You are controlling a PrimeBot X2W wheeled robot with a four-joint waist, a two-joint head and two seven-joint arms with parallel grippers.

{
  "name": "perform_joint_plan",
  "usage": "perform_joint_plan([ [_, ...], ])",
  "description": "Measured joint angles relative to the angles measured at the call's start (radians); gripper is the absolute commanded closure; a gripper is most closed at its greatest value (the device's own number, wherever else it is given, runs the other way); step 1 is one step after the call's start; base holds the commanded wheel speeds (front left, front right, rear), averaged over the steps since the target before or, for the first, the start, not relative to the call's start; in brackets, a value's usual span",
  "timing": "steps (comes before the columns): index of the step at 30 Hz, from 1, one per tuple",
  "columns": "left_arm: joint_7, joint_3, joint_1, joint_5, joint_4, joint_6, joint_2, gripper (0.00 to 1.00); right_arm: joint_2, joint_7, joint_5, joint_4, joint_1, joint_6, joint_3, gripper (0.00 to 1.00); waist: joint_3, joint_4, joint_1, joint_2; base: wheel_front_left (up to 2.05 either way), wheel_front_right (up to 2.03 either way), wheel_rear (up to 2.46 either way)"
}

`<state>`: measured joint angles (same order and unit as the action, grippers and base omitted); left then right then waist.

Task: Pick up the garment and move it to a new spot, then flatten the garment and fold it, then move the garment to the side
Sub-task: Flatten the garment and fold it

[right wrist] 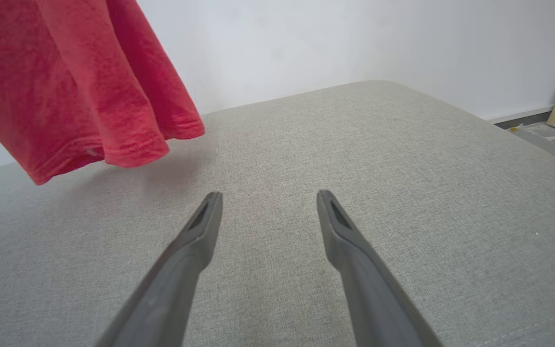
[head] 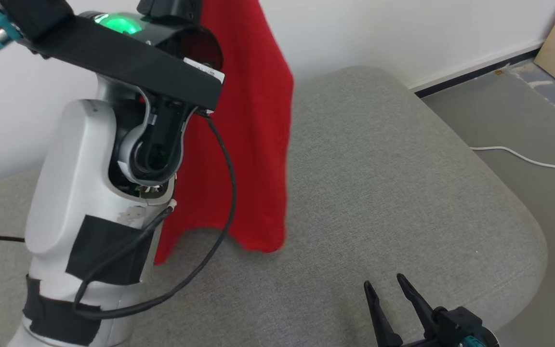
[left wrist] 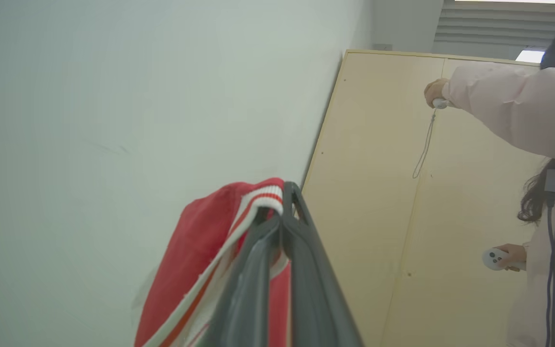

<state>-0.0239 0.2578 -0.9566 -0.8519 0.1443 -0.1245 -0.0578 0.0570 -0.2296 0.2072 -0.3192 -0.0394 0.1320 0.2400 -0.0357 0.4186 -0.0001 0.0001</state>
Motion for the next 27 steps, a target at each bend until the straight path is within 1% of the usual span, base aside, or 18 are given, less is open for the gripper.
perform_joint_plan([
  [2,-0.023,-0.015,0.003,-0.033,-0.024,0.003,0.001,1.0,-0.001,-0.005,0.005,-0.001,-0.003,0.0,-0.002,0.0,-0.002,-0.008,0.0001,0.0,0.0,0.0,0.0],
  [5,-0.065,-0.029,0.041,-0.075,-0.043,0.026,-0.01,1.0,-0.003,-0.009,0.016,-0.007,-0.007,0.0,0.003,0.0,-0.007,-0.027,0.0,0.0,0.0,0.0,0.0],
  [8,-0.108,-0.034,0.129,-0.092,-0.051,0.038,-0.049,1.0,-0.004,-0.015,0.02,-0.011,-0.018,0.0,0.006,0.0,-0.013,-0.052,0.0001,0.0,0.0,0.0,0.0],
  [14,-0.131,-0.074,0.354,-0.118,-0.066,0.063,-0.132,1.0,-0.005,-0.022,0.035,-0.022,-0.028,0.0,0.013,0.0,-0.025,-0.112,0.0,0.0,0.0,0.0,0.0],
  [17,-0.11,-0.111,0.47,-0.128,-0.068,0.069,-0.16,1.0,-0.005,-0.026,0.04,-0.029,-0.037,0.0,0.021,0.0,-0.029,-0.144,0.0001,0.0,0.0,0.0,0.0],
  [21,-0.066,-0.152,0.613,-0.142,-0.069,0.072,-0.177,1.0,-0.006,-0.027,0.041,-0.035,-0.041,0.0,0.026,0.0,-0.029,-0.182,0.0001,0.0,0.0,0.0,0.0],
  [24,-0.017,-0.172,0.714,-0.139,-0.054,0.072,-0.175,1.0,-0.006,-0.028,0.039,-0.039,-0.039,0.0,0.025,0.0,-0.025,-0.204,0.0001,0.0,0.0,0.0,0.0],
  [27,0.043,-0.185,0.784,-0.135,-0.025,0.07,-0.154,1.0,-0.006,-0.028,0.033,-0.04,-0.038,0.0,0.023,0.0,-0.015,-0.217,0.0,0.0,0.0,0.0,0.0],
])
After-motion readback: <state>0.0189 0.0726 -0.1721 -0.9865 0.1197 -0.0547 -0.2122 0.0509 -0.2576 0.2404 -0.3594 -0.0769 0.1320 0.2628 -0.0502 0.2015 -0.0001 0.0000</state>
